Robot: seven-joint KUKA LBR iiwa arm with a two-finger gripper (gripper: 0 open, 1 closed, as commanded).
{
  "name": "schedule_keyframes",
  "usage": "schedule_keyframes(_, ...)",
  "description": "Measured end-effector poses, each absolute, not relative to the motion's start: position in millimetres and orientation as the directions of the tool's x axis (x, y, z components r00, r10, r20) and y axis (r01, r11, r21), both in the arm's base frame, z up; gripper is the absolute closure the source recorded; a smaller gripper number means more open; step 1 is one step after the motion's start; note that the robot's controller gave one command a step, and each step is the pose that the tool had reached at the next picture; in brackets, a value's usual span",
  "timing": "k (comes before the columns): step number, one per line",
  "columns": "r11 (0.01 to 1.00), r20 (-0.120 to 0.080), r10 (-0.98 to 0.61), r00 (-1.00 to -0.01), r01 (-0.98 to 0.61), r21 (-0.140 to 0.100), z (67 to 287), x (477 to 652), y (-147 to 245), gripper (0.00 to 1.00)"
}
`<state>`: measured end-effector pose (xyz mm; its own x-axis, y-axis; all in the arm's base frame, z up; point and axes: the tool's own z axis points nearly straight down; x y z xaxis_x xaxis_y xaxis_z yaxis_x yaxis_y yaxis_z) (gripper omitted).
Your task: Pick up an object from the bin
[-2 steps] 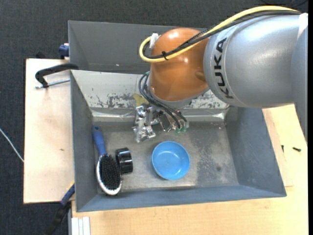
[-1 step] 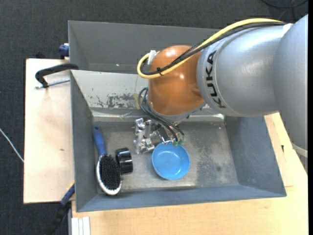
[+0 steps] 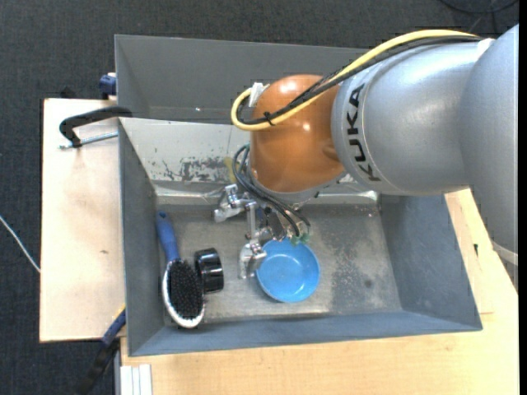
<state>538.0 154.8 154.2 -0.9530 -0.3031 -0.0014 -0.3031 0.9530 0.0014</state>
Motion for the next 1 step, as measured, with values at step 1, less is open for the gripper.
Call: schedule_keyframes(1,0.964,0.007,-0.264,-0.964,-0.264,0.004,77.7,499.4,194.6,0.0)
